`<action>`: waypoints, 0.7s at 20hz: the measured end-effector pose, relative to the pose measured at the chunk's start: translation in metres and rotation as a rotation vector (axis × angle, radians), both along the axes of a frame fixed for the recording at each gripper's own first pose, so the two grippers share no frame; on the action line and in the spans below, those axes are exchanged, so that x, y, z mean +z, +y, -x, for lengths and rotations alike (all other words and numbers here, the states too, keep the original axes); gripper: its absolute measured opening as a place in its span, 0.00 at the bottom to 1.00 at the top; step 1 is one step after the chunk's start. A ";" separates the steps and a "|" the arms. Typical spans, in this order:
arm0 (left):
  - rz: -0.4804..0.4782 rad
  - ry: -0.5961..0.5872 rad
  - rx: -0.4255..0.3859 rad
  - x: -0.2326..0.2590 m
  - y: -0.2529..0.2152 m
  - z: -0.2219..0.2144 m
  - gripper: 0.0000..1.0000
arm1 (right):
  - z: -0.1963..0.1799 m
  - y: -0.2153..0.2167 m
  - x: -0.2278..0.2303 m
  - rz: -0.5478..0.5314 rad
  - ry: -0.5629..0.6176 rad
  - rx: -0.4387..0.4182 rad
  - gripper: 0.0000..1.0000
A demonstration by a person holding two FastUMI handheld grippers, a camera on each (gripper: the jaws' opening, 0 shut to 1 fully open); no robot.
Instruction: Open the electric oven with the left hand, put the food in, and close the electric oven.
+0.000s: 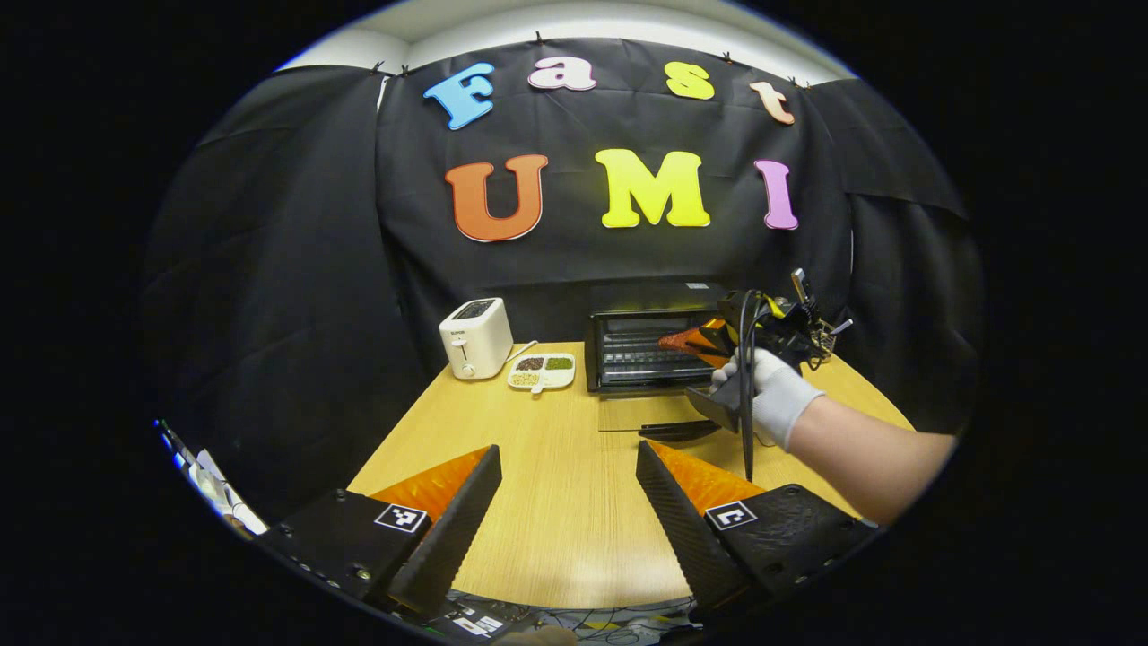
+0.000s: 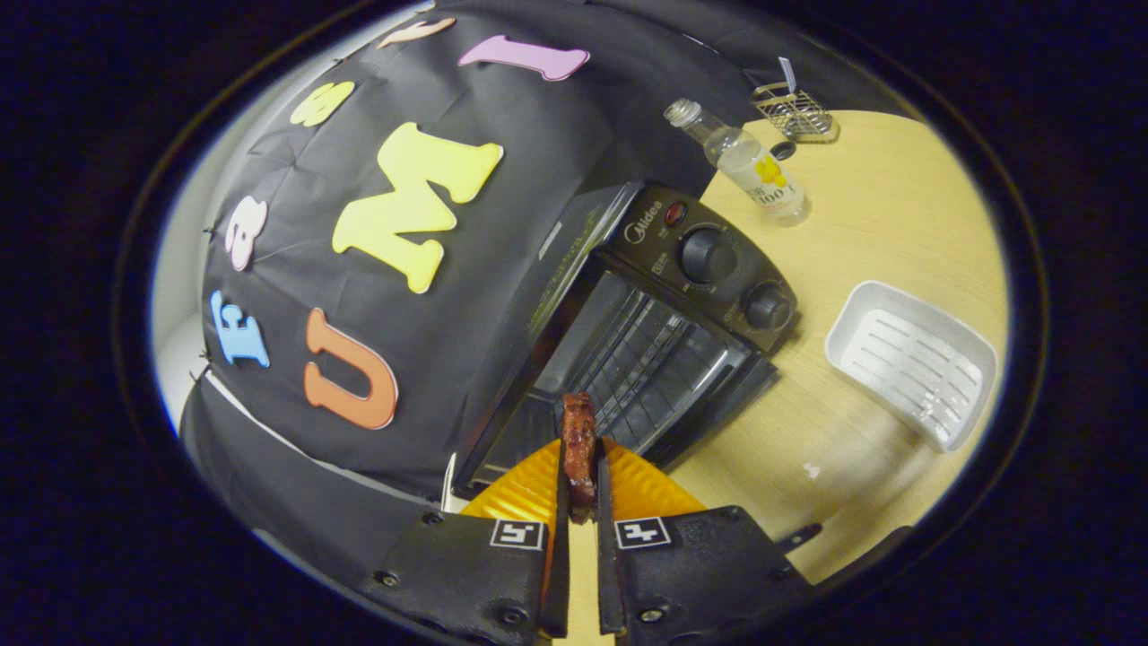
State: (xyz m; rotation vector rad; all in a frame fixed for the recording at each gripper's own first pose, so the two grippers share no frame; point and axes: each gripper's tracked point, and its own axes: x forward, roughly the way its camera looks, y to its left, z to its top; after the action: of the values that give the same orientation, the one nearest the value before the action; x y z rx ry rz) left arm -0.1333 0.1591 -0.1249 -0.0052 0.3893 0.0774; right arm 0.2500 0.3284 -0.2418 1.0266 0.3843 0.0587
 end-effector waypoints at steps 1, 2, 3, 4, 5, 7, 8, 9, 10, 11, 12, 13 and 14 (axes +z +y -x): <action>-0.007 0.006 0.012 0.002 0.005 0.000 0.97 | -0.011 0.003 -0.005 -0.003 -0.006 -0.021 0.16; -0.007 0.007 0.022 0.004 0.009 -0.001 0.97 | -0.024 0.006 -0.009 -0.010 -0.016 -0.038 0.16; -0.003 0.005 0.033 0.006 0.012 0.000 0.97 | -0.033 0.007 -0.011 -0.015 -0.024 -0.054 0.16; 0.003 0.007 0.040 0.007 0.014 0.000 0.96 | -0.042 0.007 -0.016 -0.014 -0.029 -0.070 0.16; 0.005 0.013 0.051 0.005 0.015 0.001 0.97 | -0.051 0.006 -0.021 0.000 -0.035 -0.090 0.16; 0.003 0.028 0.064 -0.001 0.020 0.004 0.96 | -0.062 0.002 -0.026 0.050 -0.047 -0.111 0.16; -0.004 0.026 0.074 -0.004 0.024 0.003 0.97 | -0.064 0.002 -0.030 0.082 -0.052 -0.116 0.16; 0.002 0.038 0.082 -0.009 0.026 0.002 0.97 | -0.066 0.001 -0.032 0.105 -0.054 -0.120 0.17; 0.008 0.051 0.087 -0.015 0.026 0.001 0.97 | -0.066 0.000 -0.033 0.112 -0.051 -0.123 0.18; 0.015 0.064 0.087 -0.019 0.025 0.002 0.97 | -0.065 0.001 -0.036 0.115 -0.047 -0.115 0.20; 0.021 0.072 0.082 -0.023 0.023 0.002 0.97 | -0.065 0.005 -0.036 0.118 -0.049 -0.108 0.20; 0.026 0.070 0.076 -0.022 0.021 0.002 0.96 | -0.064 0.004 -0.037 0.141 -0.049 -0.106 0.26; 0.024 0.062 0.069 -0.019 0.019 0.000 0.97 | -0.063 0.001 -0.036 0.171 -0.056 -0.108 0.22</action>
State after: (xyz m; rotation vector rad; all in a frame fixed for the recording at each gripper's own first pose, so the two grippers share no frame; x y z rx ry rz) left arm -0.1338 0.1781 -0.1438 -0.0406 0.4524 0.1414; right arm 0.3133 0.3295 -0.2774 0.8737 0.2771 -0.0420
